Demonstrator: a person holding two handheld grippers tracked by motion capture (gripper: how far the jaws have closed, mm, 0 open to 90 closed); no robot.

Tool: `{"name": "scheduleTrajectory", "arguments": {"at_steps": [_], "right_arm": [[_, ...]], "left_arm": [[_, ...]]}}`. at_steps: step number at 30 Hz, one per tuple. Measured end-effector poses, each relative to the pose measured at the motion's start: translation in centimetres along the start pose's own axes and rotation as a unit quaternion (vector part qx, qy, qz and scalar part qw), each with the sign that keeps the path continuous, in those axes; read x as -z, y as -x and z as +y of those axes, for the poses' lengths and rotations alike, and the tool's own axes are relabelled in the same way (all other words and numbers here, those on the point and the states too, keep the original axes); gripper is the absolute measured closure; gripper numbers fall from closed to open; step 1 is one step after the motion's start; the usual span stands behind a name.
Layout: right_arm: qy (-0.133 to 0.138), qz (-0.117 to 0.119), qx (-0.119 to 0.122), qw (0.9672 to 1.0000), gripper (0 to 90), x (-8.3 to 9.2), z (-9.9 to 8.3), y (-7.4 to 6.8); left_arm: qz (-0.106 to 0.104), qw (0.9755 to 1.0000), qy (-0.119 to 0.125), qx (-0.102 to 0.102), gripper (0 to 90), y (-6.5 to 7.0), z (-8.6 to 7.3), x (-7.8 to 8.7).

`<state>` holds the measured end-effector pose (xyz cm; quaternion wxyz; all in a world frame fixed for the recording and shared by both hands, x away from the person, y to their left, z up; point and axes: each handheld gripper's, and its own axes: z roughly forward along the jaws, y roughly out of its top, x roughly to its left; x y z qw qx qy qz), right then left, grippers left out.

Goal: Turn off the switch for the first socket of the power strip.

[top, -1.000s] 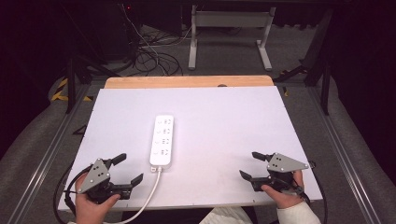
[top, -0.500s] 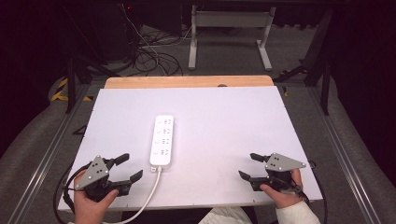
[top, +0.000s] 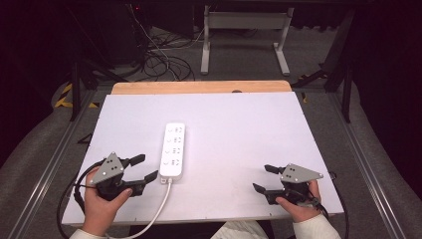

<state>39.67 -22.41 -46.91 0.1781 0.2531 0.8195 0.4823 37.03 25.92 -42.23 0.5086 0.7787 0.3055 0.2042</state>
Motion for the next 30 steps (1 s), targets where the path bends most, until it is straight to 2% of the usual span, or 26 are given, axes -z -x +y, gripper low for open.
{"name": "scheduleTrajectory", "arguments": {"at_steps": [14, 30], "right_arm": [[-0.006, 0.0, 0.001, 1.0, 26.3, -0.1, -0.1, 0.1], [-0.008, 0.001, 0.001, 1.0, 26.2, -0.3, -0.3, 0.3]], "left_arm": [[0.003, 0.9999, -0.014, -0.006, 34.7, -0.9, 1.3, -2.3], [-0.011, 0.9993, -0.034, -0.01, 39.5, -1.4, 2.6, -5.2]]}}
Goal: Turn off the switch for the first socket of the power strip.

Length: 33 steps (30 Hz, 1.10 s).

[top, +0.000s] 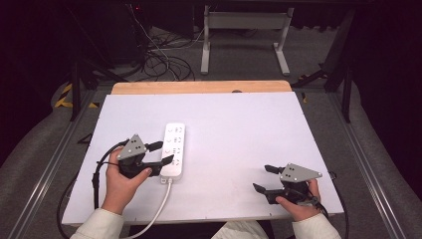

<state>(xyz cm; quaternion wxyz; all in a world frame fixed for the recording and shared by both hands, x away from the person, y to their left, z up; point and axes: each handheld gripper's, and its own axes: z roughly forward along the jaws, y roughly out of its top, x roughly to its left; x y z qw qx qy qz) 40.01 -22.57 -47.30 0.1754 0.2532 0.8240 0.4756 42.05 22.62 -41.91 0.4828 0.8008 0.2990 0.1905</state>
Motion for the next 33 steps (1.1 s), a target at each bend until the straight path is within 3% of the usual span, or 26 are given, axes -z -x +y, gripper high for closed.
{"name": "scheduleTrajectory", "arguments": {"at_steps": [6, 13, 20, 26, 27, 28, 31, 33], "right_arm": [[0.0, 0.0, -0.001, 1.0, 26.2, 0.0, 0.0, 0.1], [0.0, 0.001, -0.001, 1.0, 26.2, 0.1, -0.1, 0.1], [-0.002, -0.002, 0.002, 1.0, 26.2, 0.0, 0.0, 0.1], [-0.002, 0.0, 0.001, 1.0, 26.2, -0.1, -0.1, 0.1], [-0.002, 0.0, 0.001, 1.0, 26.2, 0.0, -0.1, 0.1], [-0.002, 0.0, 0.001, 1.0, 26.2, -0.1, -0.1, 0.1], [-0.002, 0.0, 0.002, 1.0, 26.2, -0.1, -0.1, 0.1], [-0.002, 0.0, 0.001, 1.0, 26.2, -0.1, -0.1, 0.1]], "left_arm": [[-0.006, 1.0, -0.008, 0.001, 40.2, -0.3, 0.4, -1.5], [-0.007, 0.9999, -0.013, 0.006, 43.1, -0.6, 0.5, -2.0], [-0.011, 0.999, -0.029, 0.033, 61.8, -0.9, 0.4, -2.1], [-0.006, 0.9973, -0.063, 0.039, 86.2, -1.4, 0.2, -2.4], [-0.003, 0.997, -0.071, 0.03, 89.7, -1.7, 0.2, -2.5], [-0.003, 0.9963, -0.079, 0.033, 90.0, -1.6, 0.1, -2.6], [0.012, 0.9944, -0.104, 0.014, 90.0, -1.6, 0.1, -2.9], [0.011, 0.9933, -0.115, 0.011, 90.0, -1.5, 0.1, -3.1]]}}
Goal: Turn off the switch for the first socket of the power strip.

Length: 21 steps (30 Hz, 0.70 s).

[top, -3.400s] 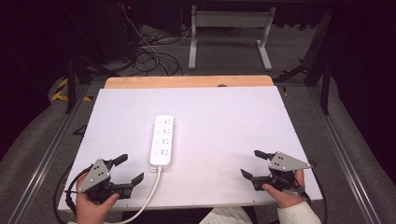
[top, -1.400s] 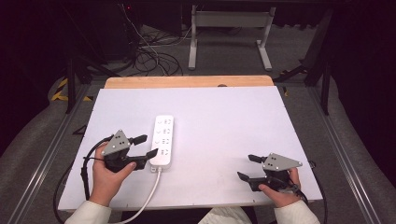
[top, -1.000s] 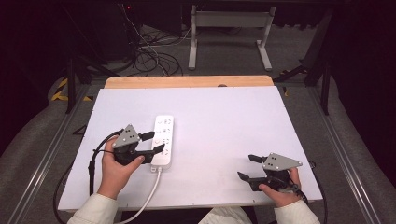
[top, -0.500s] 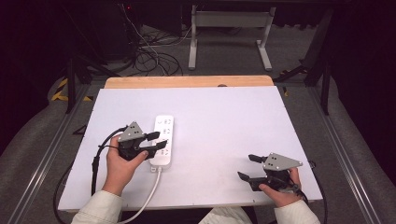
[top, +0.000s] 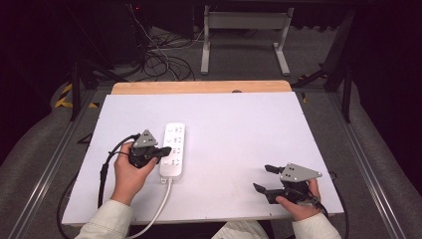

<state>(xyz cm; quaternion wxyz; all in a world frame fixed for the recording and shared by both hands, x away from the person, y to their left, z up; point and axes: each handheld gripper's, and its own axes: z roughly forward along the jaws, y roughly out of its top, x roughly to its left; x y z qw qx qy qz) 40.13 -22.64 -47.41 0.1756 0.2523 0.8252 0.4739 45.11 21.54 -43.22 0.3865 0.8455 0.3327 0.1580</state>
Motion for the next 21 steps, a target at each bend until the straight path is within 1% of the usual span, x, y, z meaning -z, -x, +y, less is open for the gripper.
{"name": "scheduleTrajectory", "arguments": {"at_steps": [1, 2, 3, 5, 6, 9, 11, 12, 14, 15, 16, 17, 18, 19, 21], "right_arm": [[0.0, 0.0, 0.0, 1.0, 26.2, 0.0, 0.0, 0.0], [-0.001, 0.0, 0.0, 1.0, 26.2, 0.0, 0.0, 0.0], [-0.001, 0.0, 0.0, 1.0, 26.2, 0.0, 0.0, 0.0], [-0.001, 0.001, 0.001, 1.0, 26.2, 0.0, 0.0, 0.0], [-0.001, 0.001, 0.0, 1.0, 26.2, 0.0, 0.0, 0.0], [-0.002, 0.001, 0.0, 1.0, 26.2, 0.0, 0.0, 0.0], [-0.002, 0.001, 0.0, 1.0, 26.2, 0.0, 0.0, 0.0], [-0.001, 0.001, 0.001, 1.0, 26.2, 0.0, 0.0, 0.0], [-0.002, 0.001, 0.0, 1.0, 26.2, 0.0, 0.0, 0.0], [-0.002, 0.001, 0.0, 1.0, 26.2, 0.0, 0.0, 0.0], [-0.001, 0.001, 0.0, 1.0, 26.2, 0.0, 0.0, 0.0], [-0.001, 0.001, 0.001, 1.0, 26.2, 0.0, 0.0, 0.0], [-0.001, 0.001, 0.001, 1.0, 26.2, 0.0, 0.0, 0.0], [-0.002, 0.001, 0.0, 1.0, 26.2, 0.0, 0.0, 0.0], [-0.002, 0.001, 0.0, 1.0, 26.2, 0.0, 0.0, 0.0]], "left_arm": [[0.0, 1.0, 0.0, 0.0, 90.0, 0.0, 0.0, 0.0], [0.001, 1.0, -0.008, -0.004, 90.0, 0.0, 0.1, -0.1], [-0.003, 0.9997, -0.021, -0.009, 90.0, 0.1, 0.2, -0.2], [0.003, 0.9992, -0.038, -0.014, 90.0, 0.1, 0.3, -0.4], [0.001, 0.9988, -0.047, -0.014, 90.0, 0.2, 0.4, -0.5], [0.018, 0.997, -0.072, -0.021, 90.0, 0.4, 0.5, -0.7], [0.016, 0.9967, -0.077, -0.019, 90.0, 0.4, 0.5, -0.9], [0.016, 0.9957, -0.091, -0.014, 90.0, 0.4, 0.5, -1.0], [0.014, 0.9945, -0.103, -0.011, 90.0, 0.3, 0.5, -1.2], [0.014, 0.9945, -0.103, -0.011, 90.0, 0.3, 0.5, -1.2], [0.015, 0.9932, -0.115, -0.011, 90.0, 0.3, 0.5, -1.4], [0.015, 0.9927, -0.119, -0.012, 90.0, 0.3, 0.4, -1.5], [0.015, 0.9927, -0.119, -0.012, 90.0, 0.3, 0.4, -1.5], [0.018, 0.9918, -0.126, -0.011, 90.0, 0.3, 0.4, -1.6], [0.017, 0.9916, -0.128, -0.01, 90.0, 0.3, 0.4, -1.7]]}}
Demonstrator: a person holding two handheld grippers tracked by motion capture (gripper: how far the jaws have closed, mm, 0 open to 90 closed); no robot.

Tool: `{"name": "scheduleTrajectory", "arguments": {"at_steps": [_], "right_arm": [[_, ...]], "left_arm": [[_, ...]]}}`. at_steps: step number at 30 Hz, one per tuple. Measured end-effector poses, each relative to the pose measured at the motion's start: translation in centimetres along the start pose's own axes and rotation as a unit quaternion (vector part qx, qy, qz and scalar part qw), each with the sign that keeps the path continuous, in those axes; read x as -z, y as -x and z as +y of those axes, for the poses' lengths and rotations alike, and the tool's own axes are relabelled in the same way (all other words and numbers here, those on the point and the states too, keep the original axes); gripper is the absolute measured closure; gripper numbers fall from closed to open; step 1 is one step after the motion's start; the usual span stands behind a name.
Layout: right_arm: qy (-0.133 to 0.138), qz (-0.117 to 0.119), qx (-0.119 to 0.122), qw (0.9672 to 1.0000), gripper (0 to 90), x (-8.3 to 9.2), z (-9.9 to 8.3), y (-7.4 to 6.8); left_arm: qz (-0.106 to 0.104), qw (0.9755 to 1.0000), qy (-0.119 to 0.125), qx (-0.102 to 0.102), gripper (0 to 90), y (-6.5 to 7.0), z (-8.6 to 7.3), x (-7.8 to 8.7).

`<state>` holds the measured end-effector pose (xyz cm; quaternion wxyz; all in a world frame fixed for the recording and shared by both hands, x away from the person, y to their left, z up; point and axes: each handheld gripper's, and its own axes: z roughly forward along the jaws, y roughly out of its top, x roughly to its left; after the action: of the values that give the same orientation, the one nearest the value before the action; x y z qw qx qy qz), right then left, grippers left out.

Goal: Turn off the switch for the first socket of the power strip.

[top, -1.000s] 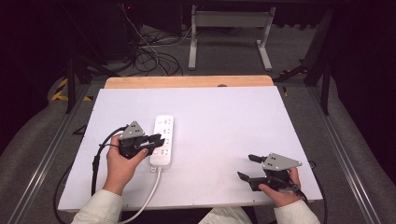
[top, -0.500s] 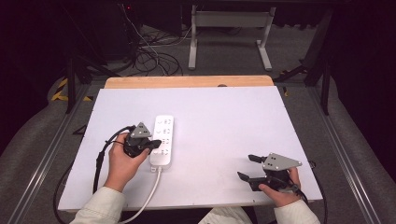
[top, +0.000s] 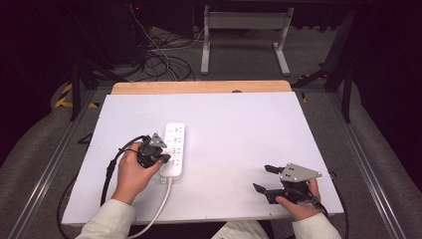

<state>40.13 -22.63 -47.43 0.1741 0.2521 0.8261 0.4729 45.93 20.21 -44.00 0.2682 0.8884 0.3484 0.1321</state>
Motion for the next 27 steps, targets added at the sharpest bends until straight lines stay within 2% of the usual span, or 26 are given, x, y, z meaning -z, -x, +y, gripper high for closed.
{"name": "scheduleTrajectory", "arguments": {"at_steps": [8, 11, 27], "right_arm": [[0.001, 0.001, 0.001, 1.0, 26.2, -0.03, -0.01, 0.0], [-0.001, 0.001, 0.001, 1.0, 26.2, -0.01, -0.01, -0.02], [0.001, 0.002, 0.002, 1.0, 26.2, 0.01, 0.0, -0.05]], "left_arm": [[-0.002, 0.9999, -0.011, 0.001, 90.0, 0.04, 0.01, -0.04], [-0.003, 0.9999, -0.009, -0.006, 90.0, 0.01, 0.0, -0.09], [0.011, 0.9998, -0.013, -0.007, 90.0, 0.42, -0.08, -0.33]]}}
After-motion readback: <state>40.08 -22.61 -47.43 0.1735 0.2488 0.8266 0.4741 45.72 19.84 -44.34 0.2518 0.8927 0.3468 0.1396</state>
